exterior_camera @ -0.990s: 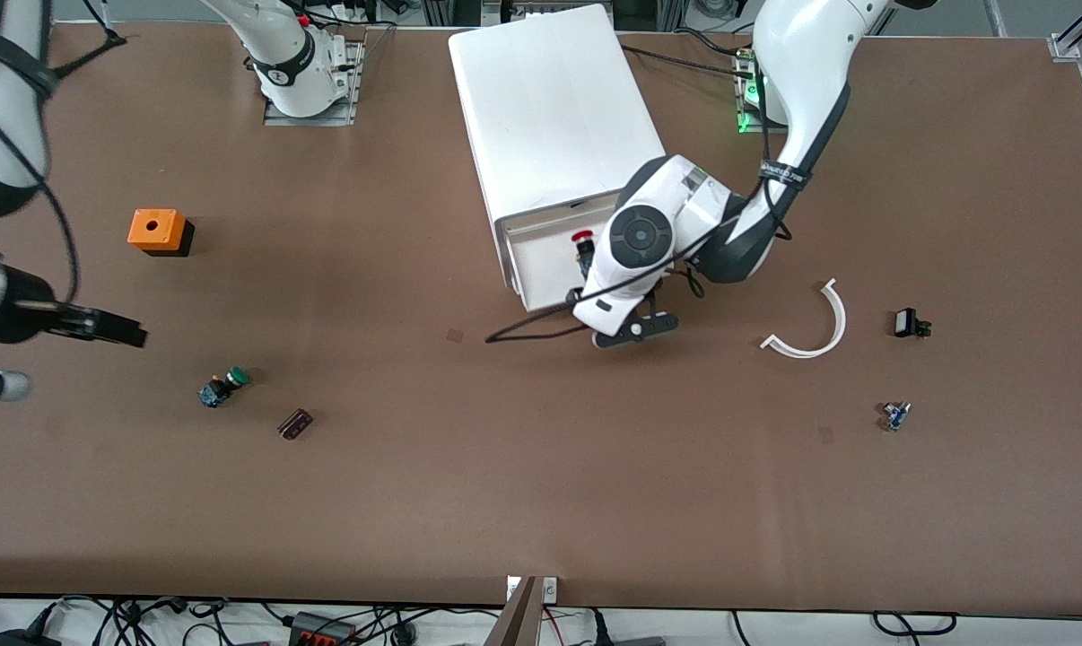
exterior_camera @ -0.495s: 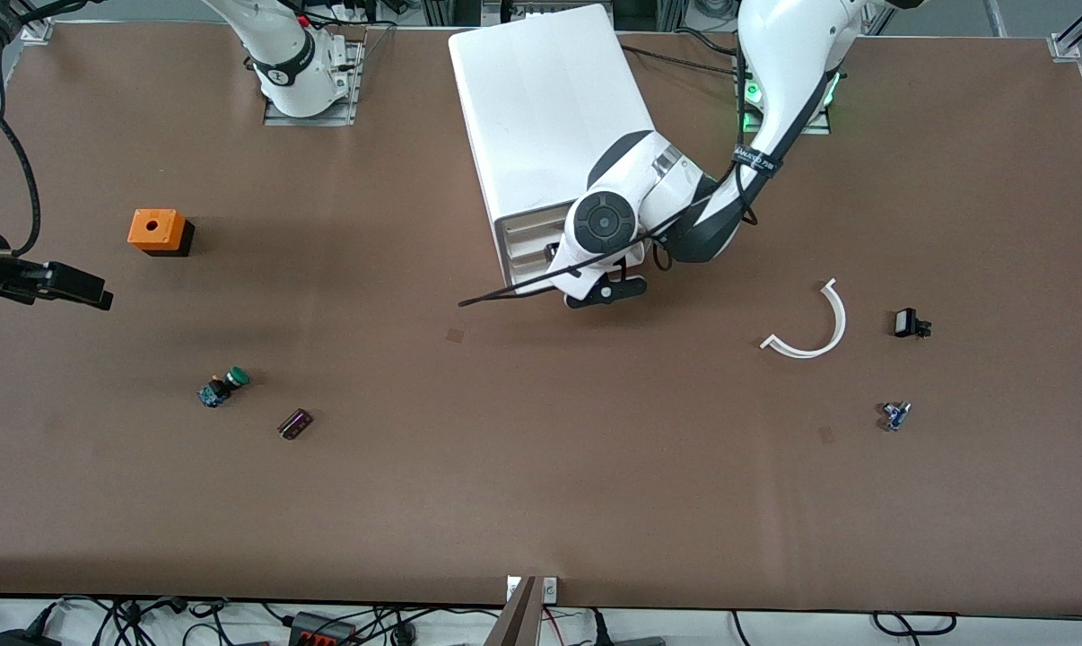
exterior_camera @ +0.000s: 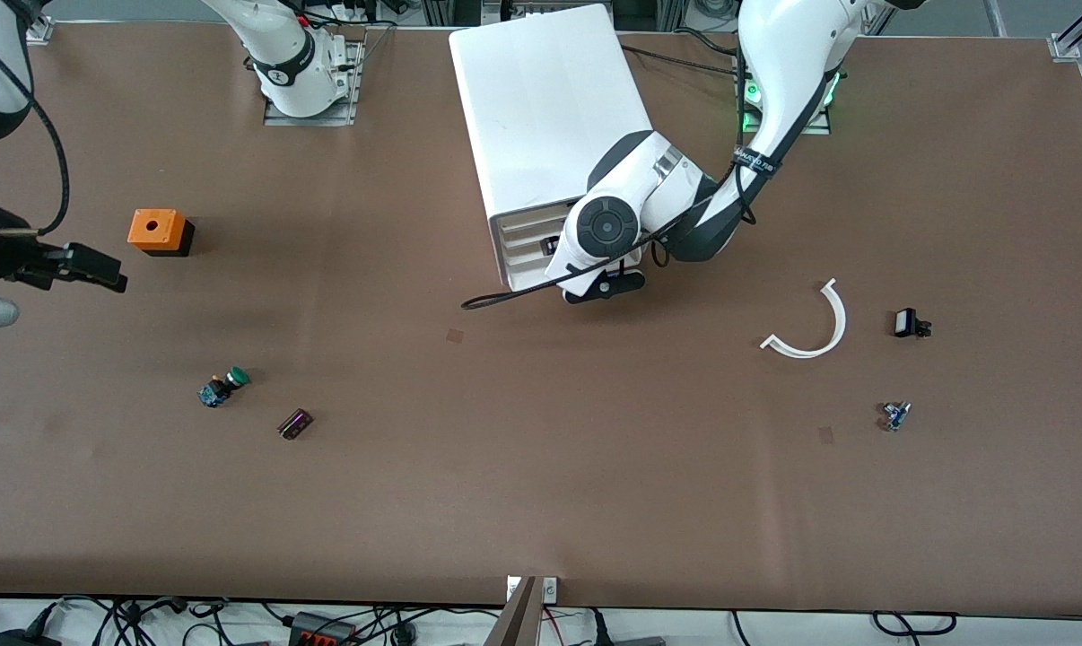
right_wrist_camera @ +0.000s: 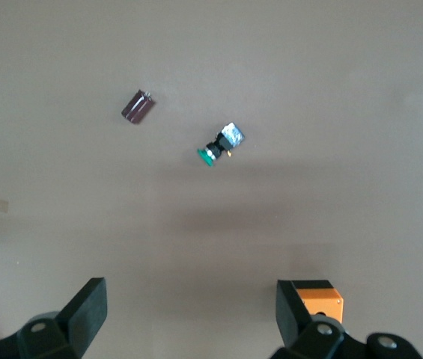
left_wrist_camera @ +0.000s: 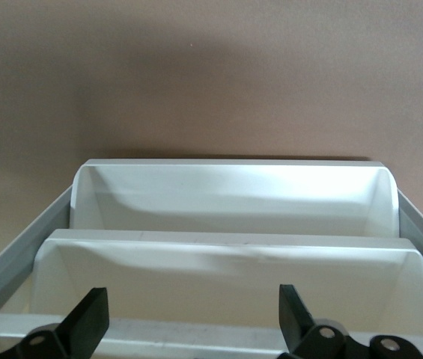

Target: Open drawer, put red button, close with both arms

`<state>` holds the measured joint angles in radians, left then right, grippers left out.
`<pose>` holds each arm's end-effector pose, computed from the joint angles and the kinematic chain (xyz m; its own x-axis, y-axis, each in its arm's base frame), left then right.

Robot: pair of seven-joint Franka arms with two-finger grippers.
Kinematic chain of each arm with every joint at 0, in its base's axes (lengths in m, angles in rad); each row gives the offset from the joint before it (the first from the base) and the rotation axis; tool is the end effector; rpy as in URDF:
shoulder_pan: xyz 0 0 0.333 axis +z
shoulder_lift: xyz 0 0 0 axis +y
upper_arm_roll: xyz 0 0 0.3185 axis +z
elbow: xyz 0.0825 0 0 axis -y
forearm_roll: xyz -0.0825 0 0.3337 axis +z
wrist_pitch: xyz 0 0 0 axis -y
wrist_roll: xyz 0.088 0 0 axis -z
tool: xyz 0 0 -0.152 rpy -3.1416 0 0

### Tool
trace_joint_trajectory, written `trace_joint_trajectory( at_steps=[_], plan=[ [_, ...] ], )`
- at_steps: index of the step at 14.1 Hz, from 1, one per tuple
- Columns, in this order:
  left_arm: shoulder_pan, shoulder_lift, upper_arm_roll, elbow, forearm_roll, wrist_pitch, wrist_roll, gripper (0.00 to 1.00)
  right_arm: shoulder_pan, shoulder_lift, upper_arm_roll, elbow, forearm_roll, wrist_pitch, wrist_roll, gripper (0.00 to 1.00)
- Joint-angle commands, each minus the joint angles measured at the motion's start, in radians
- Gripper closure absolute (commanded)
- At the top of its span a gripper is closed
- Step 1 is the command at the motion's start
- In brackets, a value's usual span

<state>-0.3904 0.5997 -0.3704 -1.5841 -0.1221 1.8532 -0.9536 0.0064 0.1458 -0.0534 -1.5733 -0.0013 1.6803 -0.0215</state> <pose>0.4452 -0.4105 0.2770 0.8705 0.2596 -0.4182 0.2557 -0.9645 -0.0666 0.5516 -0.0244 0.5132 0.9989 -0.0251 -0.0388 -0.0248 -0.9997 0.0082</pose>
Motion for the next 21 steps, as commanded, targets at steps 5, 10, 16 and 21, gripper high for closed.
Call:
trace_joint_trajectory(
  at_steps=[5,10,16,21],
  plan=[
    [0.166,-0.096,-0.013,0.091,0.16,-0.066,0.076,0.0,-0.002,-0.143,0.009,-0.168,-0.017,0.039,-0.015,0.0],
    [0.391,-0.158,-0.004,0.215,0.168,-0.257,0.453,0.0,-0.002,-0.163,0.009,-0.197,-0.009,0.041,-0.02,0.0],
    [0.499,-0.271,0.046,0.297,0.253,-0.397,0.807,0.0,0.0,-0.157,0.01,-0.192,-0.011,0.026,-0.009,0.0],
    [0.446,-0.51,0.269,0.038,0.122,-0.188,0.912,0.0,0.0,-0.16,0.01,-0.194,-0.019,0.027,-0.023,0.0]
  ],
)
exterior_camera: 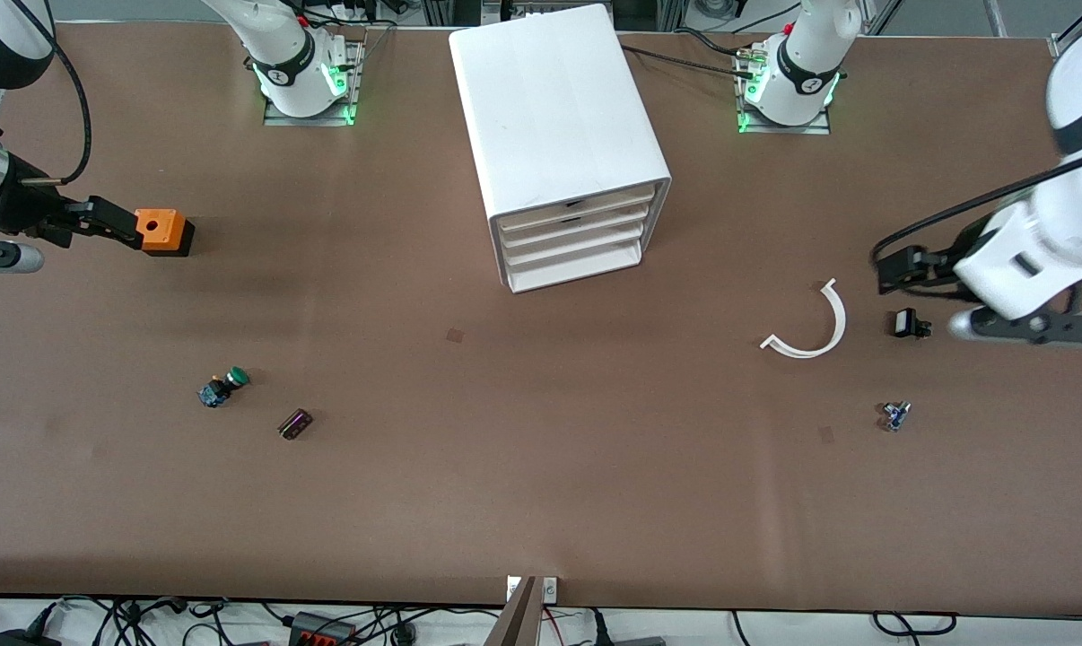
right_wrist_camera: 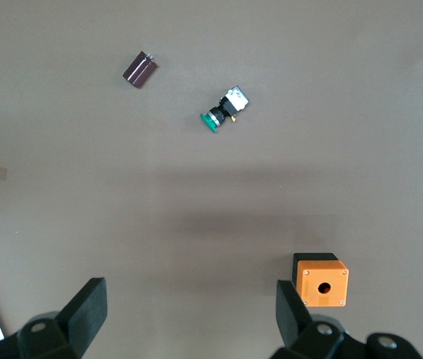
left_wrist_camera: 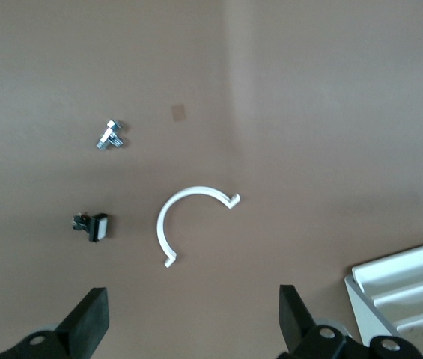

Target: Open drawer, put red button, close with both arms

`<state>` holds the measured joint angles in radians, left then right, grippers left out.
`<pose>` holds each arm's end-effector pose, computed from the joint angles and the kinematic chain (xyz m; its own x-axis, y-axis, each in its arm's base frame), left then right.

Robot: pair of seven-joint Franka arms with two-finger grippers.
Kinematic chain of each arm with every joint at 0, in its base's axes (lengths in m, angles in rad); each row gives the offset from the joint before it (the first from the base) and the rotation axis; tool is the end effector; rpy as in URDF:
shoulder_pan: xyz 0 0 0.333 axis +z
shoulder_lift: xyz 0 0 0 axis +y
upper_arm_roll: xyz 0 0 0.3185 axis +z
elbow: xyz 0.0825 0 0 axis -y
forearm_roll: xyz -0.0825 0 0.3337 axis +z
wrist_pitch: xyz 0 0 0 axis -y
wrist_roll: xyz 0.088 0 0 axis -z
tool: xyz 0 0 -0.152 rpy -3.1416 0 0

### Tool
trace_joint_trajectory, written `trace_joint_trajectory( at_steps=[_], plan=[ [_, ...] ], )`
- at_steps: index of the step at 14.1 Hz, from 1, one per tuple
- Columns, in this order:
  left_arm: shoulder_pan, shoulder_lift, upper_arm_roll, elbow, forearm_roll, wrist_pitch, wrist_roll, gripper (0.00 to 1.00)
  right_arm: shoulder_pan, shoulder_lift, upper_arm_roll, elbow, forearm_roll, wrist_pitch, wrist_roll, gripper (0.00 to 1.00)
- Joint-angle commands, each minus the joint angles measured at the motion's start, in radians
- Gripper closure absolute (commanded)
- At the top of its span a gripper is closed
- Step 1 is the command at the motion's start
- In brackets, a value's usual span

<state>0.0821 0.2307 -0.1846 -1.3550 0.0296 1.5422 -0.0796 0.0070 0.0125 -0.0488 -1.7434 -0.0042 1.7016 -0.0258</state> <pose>0.5671 -0.0419 0.5479 0.9990 -0.0189 -0.0406 -0.0185 -0.9998 0.0092 0.5088 -0.0218 0.5136 0.9984 -0.0154 -0.0544 -0.0153 -0.9999 0.0033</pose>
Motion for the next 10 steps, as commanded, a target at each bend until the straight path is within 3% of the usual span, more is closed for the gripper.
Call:
trace_joint_trajectory(
  at_steps=[1,5,10],
  plan=[
    [-0.025,-0.181,0.091,-0.238,-0.031,0.165,0.035,0.0,-0.002,-0.031,0.006,-0.027,-0.014,0.007,-0.019,0.0],
    [-0.007,-0.266,0.094,-0.323,-0.031,0.087,0.043,0.0,-0.001,-0.029,0.006,-0.027,-0.014,0.004,-0.017,0.0],
    [-0.008,-0.237,0.088,-0.302,-0.031,0.076,0.049,0.0,0.004,-0.035,0.009,-0.028,-0.016,0.007,-0.019,0.0]
  ],
)
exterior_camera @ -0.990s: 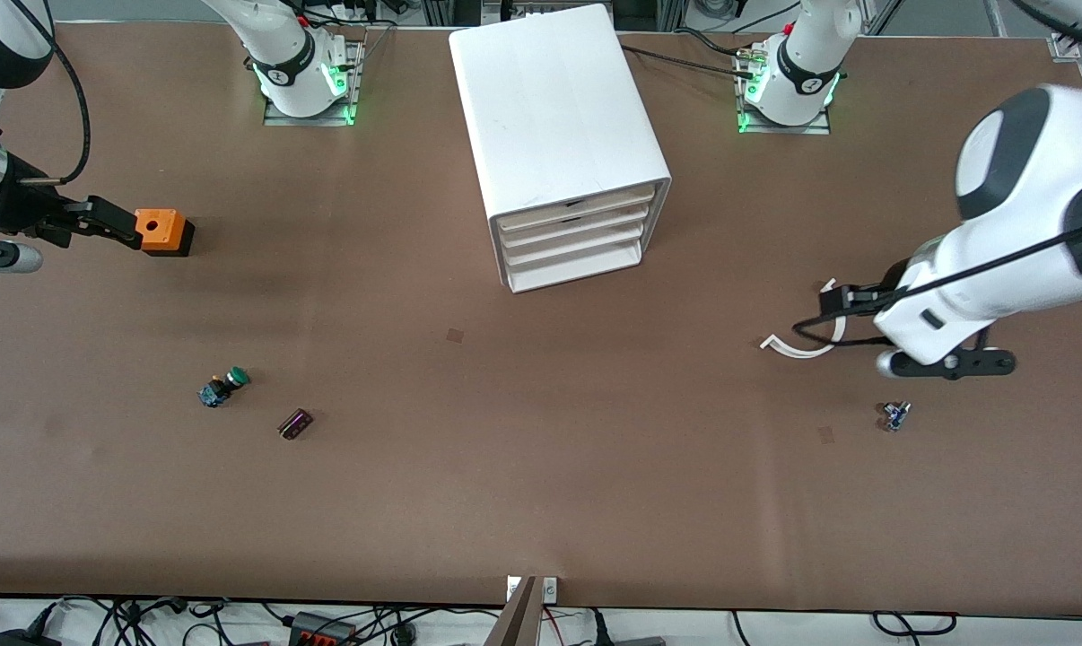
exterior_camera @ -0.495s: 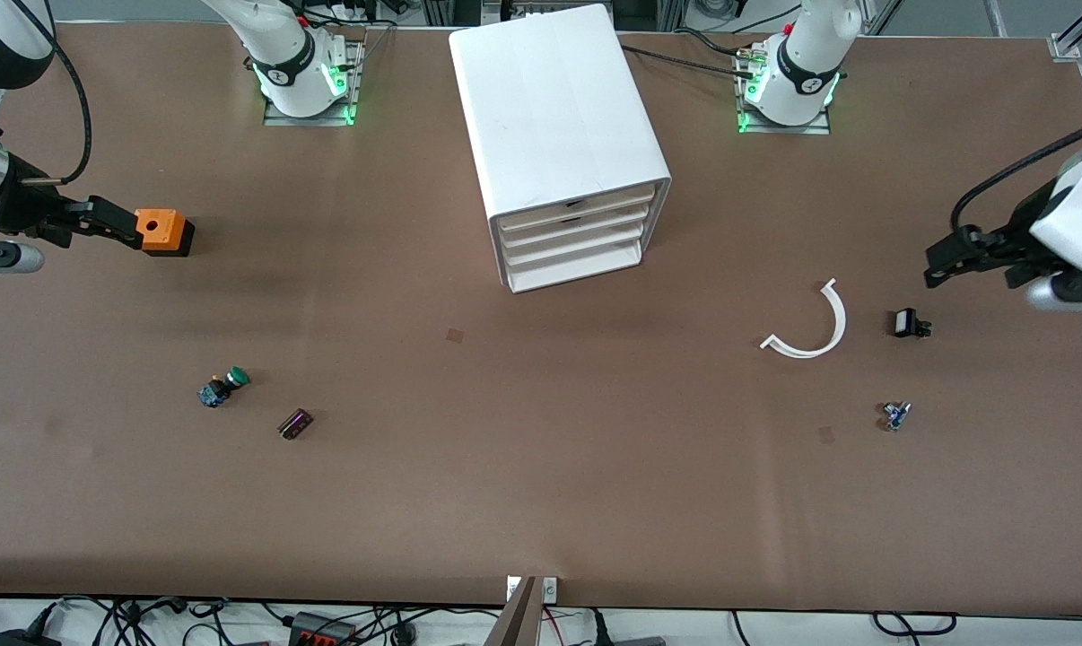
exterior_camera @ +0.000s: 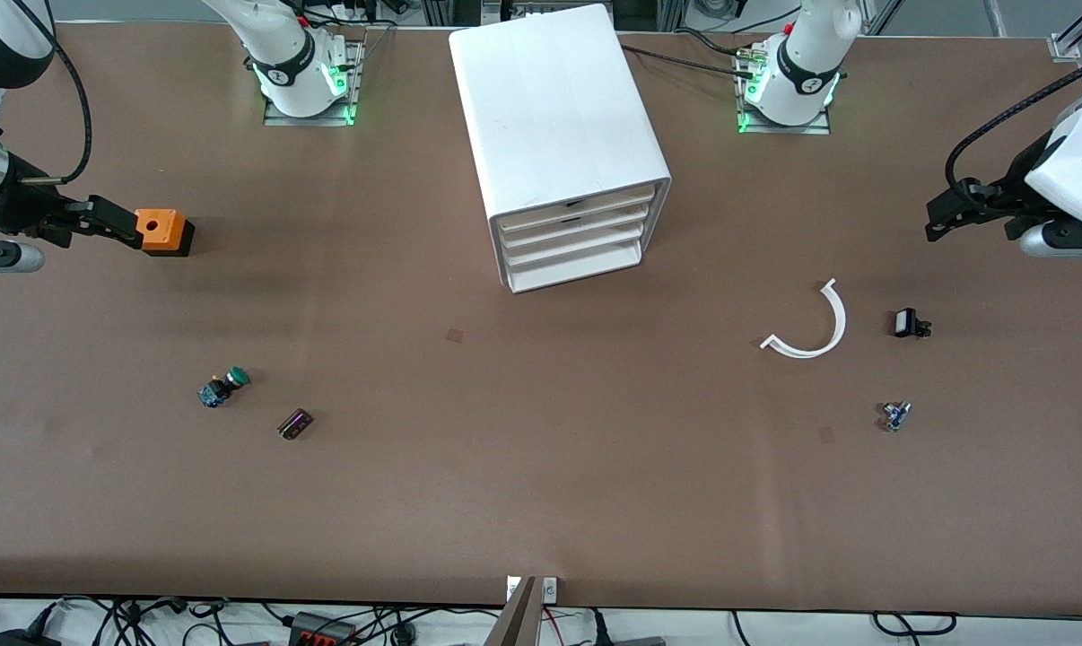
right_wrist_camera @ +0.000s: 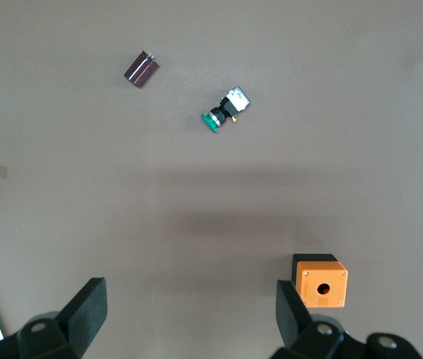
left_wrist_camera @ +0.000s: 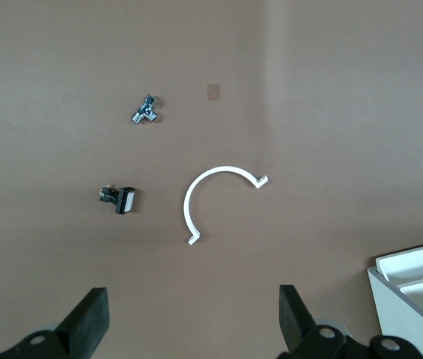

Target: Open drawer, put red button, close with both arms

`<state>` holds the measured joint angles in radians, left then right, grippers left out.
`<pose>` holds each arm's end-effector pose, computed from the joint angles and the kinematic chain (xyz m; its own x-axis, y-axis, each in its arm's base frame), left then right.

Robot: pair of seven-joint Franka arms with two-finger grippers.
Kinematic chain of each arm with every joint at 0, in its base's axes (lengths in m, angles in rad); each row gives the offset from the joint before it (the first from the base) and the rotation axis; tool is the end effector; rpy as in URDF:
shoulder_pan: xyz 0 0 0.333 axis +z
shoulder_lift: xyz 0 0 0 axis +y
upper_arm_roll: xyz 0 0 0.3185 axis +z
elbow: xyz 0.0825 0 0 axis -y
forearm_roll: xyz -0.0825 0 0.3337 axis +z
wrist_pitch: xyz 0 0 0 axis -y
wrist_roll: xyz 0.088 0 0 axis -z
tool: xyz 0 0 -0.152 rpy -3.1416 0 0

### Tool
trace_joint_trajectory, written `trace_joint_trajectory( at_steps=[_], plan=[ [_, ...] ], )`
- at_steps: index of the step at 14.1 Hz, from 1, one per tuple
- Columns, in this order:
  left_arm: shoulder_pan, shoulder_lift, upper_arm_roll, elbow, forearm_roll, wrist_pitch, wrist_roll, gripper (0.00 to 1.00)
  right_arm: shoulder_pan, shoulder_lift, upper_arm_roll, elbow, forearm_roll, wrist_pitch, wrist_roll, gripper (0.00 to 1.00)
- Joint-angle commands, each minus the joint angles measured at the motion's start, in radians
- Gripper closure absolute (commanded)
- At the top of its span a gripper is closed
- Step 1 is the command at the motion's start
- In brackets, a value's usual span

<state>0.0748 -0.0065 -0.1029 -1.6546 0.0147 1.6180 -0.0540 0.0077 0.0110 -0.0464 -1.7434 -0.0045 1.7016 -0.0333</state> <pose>0.5028 -0.0121 0.5539 0.9993 0.0252 -0.0293 0.0247 -0.9996 -0.0169 0.5086 -0.0202 0.5143 0.9986 -0.0048 -0.0529 -0.0046 -1.0000 0.0032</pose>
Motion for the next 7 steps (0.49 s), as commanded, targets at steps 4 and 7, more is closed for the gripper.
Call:
trace_joint_trajectory(
  at_steps=[4,7],
  plan=[
    [-0.009,0.006,-0.001,0.01,-0.016,-0.001,0.013,0.0,0.002,-0.043,0.007,-0.019,-0.015,-0.003,-0.011,0.0],
    [-0.01,0.008,-0.001,0.015,-0.016,-0.003,0.016,0.0,0.002,-0.051,0.005,-0.008,-0.015,-0.02,-0.011,0.0]
  ],
)
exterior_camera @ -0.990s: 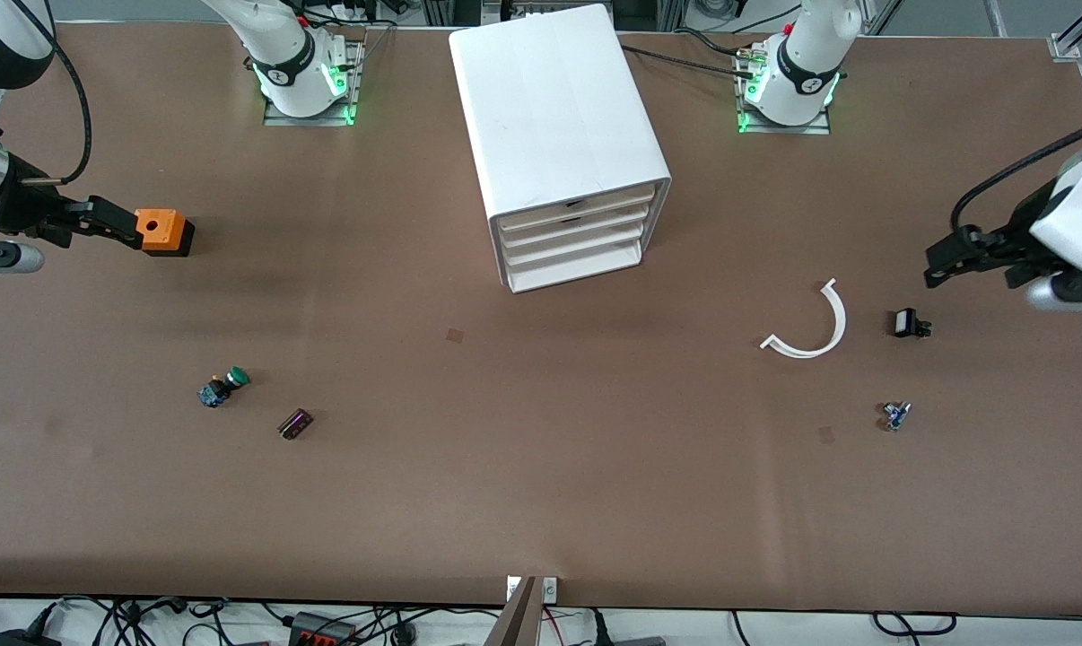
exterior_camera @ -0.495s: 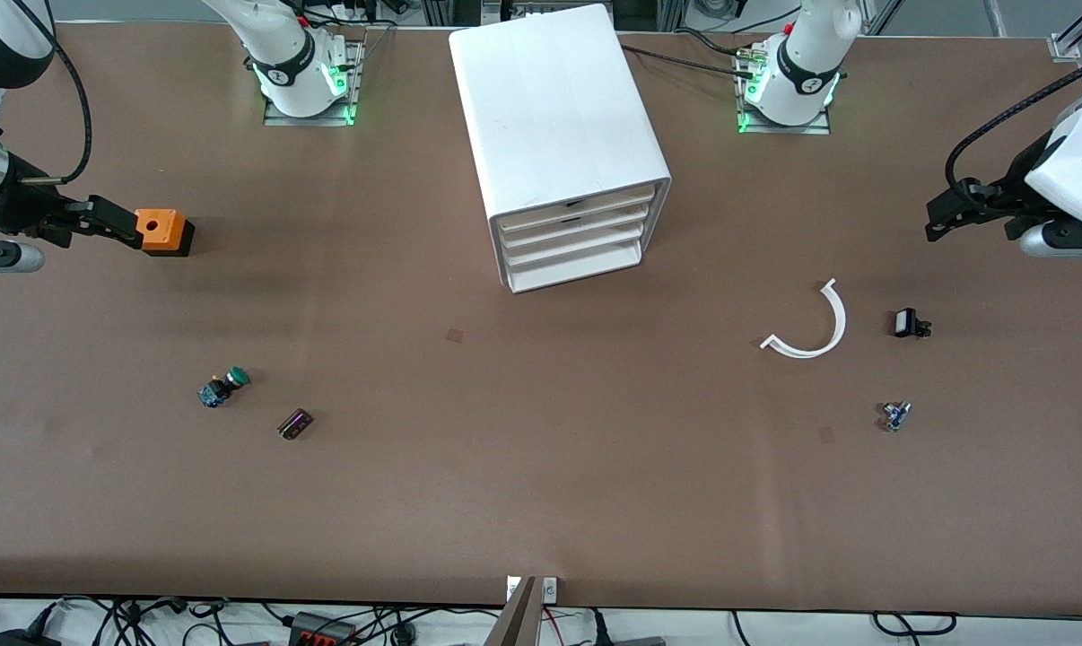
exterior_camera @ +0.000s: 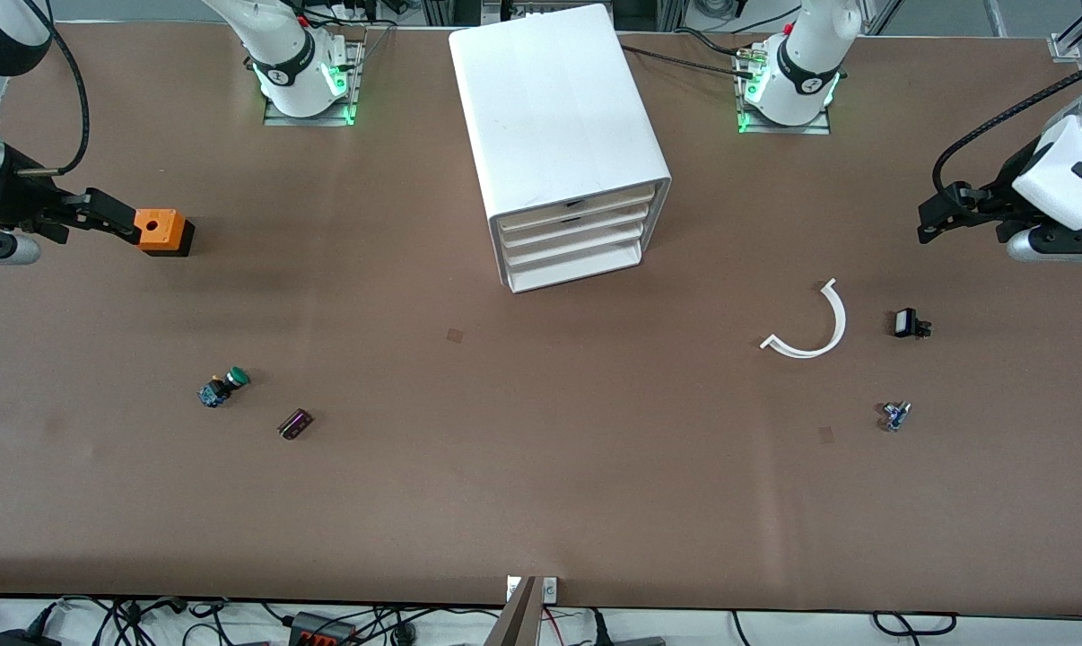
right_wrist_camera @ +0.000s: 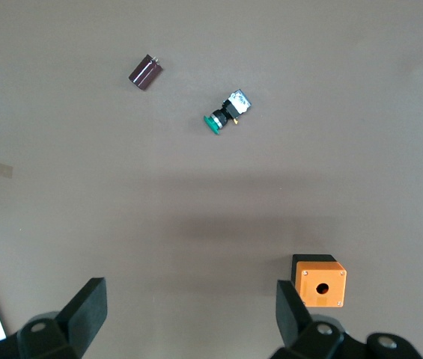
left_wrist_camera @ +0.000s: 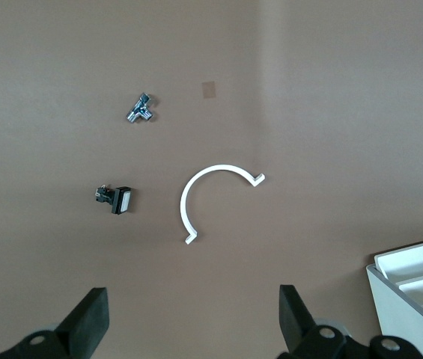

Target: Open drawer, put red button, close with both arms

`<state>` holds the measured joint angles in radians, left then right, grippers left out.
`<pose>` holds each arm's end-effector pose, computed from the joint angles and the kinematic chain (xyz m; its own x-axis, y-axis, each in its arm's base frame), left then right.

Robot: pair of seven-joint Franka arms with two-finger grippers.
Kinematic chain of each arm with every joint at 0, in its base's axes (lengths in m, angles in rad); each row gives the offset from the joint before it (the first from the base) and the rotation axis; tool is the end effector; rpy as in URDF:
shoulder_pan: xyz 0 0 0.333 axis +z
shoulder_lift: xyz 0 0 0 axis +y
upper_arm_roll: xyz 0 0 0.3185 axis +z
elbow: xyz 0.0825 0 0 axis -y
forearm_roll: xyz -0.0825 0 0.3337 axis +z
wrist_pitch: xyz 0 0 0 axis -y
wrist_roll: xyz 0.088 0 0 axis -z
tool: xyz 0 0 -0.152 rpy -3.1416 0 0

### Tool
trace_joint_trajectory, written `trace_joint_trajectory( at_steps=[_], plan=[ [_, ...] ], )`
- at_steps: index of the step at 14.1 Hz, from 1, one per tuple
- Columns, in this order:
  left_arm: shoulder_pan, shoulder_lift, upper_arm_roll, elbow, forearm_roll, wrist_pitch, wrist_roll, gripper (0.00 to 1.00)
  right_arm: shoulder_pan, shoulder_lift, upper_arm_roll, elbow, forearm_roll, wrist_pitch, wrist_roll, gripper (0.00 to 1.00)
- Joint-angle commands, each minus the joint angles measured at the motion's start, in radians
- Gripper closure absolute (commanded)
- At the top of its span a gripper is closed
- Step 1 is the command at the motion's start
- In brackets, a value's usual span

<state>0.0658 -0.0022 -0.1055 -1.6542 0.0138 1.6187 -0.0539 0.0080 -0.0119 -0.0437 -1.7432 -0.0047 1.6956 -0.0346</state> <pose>0.5037 -0.0180 0.5520 0.9994 0.0136 -0.0325 0.0131 -0.9998 -0.0158 0.5035 -0.0187 0.5255 0.9994 -0.0005 -0.0358 -0.0004 -1.0000 0.0029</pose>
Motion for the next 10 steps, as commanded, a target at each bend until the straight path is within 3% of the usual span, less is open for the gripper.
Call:
trace_joint_trajectory(
  at_steps=[1,10],
  plan=[
    [-0.001,0.004,0.001,0.013,-0.015,-0.019,0.016,0.0,0.001,-0.031,0.004,-0.01,-0.015,-0.02,-0.011,0.0],
    [0.0,0.005,0.001,0.022,-0.015,-0.066,0.012,0.0,0.001,-0.04,0.004,-0.019,-0.015,-0.024,-0.008,0.0]
  ],
)
